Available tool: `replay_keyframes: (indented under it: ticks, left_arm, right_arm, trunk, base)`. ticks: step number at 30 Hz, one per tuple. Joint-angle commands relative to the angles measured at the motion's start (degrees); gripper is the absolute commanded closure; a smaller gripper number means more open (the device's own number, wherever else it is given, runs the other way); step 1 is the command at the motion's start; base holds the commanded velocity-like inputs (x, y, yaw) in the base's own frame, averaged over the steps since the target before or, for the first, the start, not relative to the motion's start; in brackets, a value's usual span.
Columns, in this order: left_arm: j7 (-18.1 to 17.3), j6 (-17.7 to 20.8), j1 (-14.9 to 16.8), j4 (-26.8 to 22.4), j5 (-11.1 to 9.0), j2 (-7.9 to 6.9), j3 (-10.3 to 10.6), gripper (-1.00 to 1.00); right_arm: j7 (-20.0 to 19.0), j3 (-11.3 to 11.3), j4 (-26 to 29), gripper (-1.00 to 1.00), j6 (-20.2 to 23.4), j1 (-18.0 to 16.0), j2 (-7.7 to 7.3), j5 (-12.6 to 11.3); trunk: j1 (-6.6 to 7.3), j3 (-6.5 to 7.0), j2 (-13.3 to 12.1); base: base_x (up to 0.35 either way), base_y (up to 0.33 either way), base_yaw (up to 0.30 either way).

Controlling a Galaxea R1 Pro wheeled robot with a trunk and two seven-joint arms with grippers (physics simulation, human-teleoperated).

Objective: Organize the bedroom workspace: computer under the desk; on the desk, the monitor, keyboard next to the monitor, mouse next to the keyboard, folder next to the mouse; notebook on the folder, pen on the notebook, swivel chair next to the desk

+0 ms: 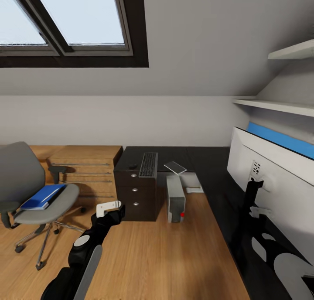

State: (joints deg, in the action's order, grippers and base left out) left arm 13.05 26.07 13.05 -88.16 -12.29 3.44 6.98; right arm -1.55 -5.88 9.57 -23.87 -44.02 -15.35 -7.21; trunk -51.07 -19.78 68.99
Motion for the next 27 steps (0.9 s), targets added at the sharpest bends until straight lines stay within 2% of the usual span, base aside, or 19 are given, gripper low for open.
replay_keyframes:
  ticks: [1, 27]
  left_arm:
    - [0.5, 0.2, 0.0, -0.1, -0.6, -0.01, 0.1, -1.00]
    - [0.5, 0.2, 0.0, -0.1, -0.6, -0.02, 0.0, -1.00]
  right_arm:
    - [-0.2, 0.3, -1.5, 1.00, -0.2, 0.0, -0.01, -0.7]
    - [-0.2, 0.6, -1.5, 1.00, -0.2, 0.0, 0.05, -0.7]
  trunk:
    - [0.03, -0.08, 0.0]
    - [0.03, -0.08, 0.0]
  base:
    - [-0.333, 0.000, 0.000]
    - [-0.333, 0.000, 0.000]
